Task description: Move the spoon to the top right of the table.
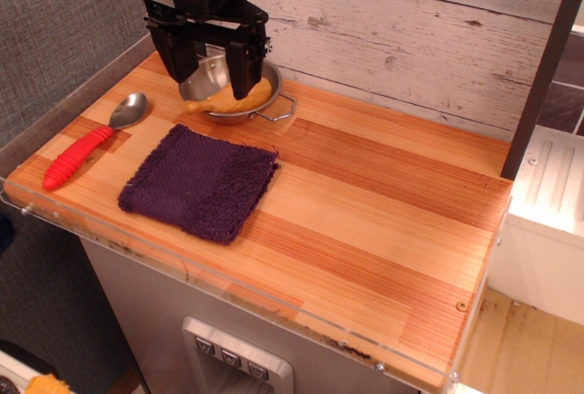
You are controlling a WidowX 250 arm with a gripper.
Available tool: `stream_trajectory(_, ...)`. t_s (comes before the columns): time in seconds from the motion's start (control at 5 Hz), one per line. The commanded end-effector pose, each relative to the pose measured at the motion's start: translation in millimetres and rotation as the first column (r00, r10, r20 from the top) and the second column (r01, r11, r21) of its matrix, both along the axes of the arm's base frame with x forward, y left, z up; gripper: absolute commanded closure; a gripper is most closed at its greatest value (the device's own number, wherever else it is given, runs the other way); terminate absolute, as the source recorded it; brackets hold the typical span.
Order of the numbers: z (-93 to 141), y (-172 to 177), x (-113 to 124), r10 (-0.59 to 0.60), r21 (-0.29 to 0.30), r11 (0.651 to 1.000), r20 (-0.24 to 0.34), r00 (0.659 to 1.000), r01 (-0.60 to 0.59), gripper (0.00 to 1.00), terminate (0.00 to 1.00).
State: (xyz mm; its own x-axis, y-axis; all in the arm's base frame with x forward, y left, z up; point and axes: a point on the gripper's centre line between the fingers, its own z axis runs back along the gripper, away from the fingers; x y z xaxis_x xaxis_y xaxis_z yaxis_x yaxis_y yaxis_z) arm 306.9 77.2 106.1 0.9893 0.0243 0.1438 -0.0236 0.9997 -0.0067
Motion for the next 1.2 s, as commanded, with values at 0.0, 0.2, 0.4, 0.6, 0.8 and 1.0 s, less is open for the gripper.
stream_trajectory(0.0, 0.0, 0.0, 0.0, 0.0, 0.0, 1.0, 0.0, 1.0, 0.0, 0.0, 0.0)
stream_trajectory(0.2, -1.2, 30.0, -9.4, 0.032, 0.004, 0.999, 0.0, 1.0, -0.032, 0.0, 0.0)
stream_trajectory(0.4, -5.7, 65.5, -22.0, 0.017, 0.027, 0.999, 0.023, 1.0, -0.018, 0.0, 0.0)
stream_trajectory(0.6, -9.5, 97.7, -41.5, 0.058, 0.109, 0.992, -0.024, 0.998, -0.055, 0.0, 0.0)
stream_trajectory(0.8, -24.2, 102.4, -48.2, 0.078, 0.128, 0.989, -0.047, 0.996, -0.071, 0.0, 0.0)
stream_trajectory(1.0, -39.0, 108.6, -54.0, 0.156, 0.126, 0.981, -0.059, 0.986, -0.147, 0.0, 0.0)
